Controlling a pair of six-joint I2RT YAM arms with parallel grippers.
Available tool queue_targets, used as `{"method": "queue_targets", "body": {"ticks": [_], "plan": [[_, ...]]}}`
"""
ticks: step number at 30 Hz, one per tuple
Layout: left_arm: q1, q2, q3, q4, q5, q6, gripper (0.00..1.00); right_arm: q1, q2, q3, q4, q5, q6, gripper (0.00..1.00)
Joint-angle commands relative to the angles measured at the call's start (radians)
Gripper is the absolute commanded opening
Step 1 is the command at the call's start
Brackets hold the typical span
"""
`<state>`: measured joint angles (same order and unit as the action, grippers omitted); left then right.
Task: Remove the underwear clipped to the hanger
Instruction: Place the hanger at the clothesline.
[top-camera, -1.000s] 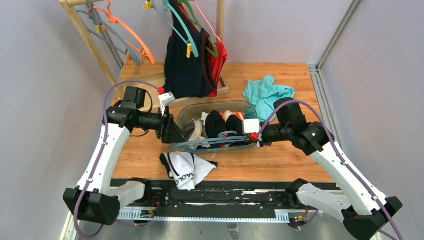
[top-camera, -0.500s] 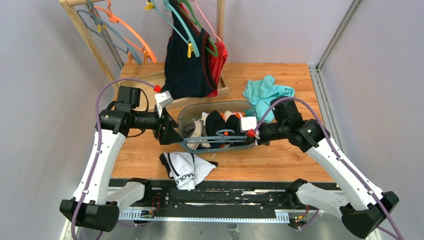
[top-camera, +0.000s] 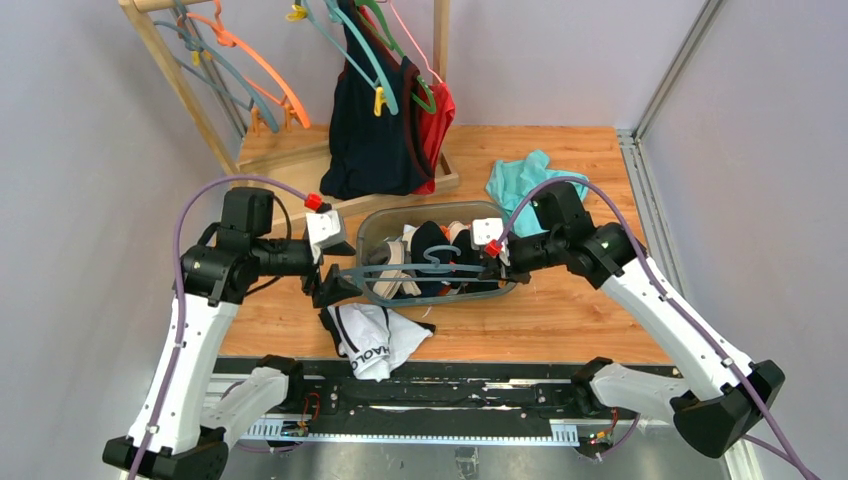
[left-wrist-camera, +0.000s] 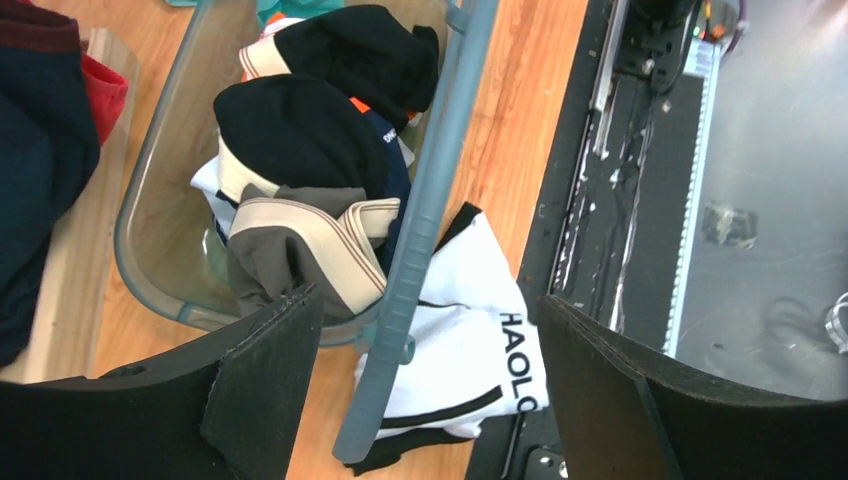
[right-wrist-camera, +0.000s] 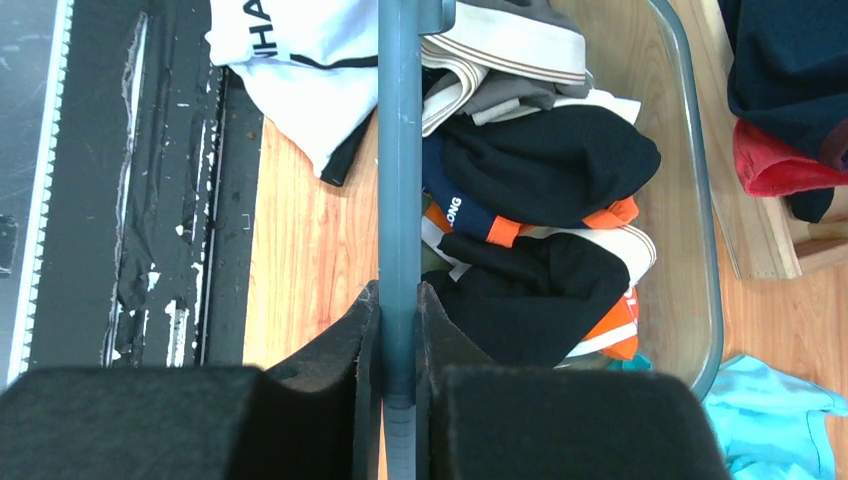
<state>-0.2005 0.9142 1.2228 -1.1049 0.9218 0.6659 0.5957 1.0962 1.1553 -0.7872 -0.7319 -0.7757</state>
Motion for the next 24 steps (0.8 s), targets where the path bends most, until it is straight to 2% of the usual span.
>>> {"method": "queue_targets", "body": {"ticks": [1, 10, 13, 21, 24], "plan": [[-0.045, -0.035, -0.037, -0.003, -0.080, 0.115, 0.81, 0.009, 0.015, 0.059, -0.014, -0.084, 0.033, 0.01], [-0.060, -0.054, -0.073, -0.003, -0.102, 0.227, 0.73, 0.009, 0.026, 0.049, -0.021, -0.130, 0.032, 0.01], [-0.065, -0.060, -0.089, -0.002, -0.094, 0.247, 0.65, 0.010, 0.025, 0.046, -0.018, -0.136, 0.033, 0.01], [-0.077, -0.054, -0.112, -0.002, -0.053, 0.259, 0.32, 0.010, 0.043, 0.043, -0.006, -0.144, 0.048, 0.01], [-0.078, -0.056, -0.112, -0.003, -0.037, 0.256, 0.12, 0.009, 0.047, 0.037, 0.004, -0.138, 0.064, 0.00]]}}
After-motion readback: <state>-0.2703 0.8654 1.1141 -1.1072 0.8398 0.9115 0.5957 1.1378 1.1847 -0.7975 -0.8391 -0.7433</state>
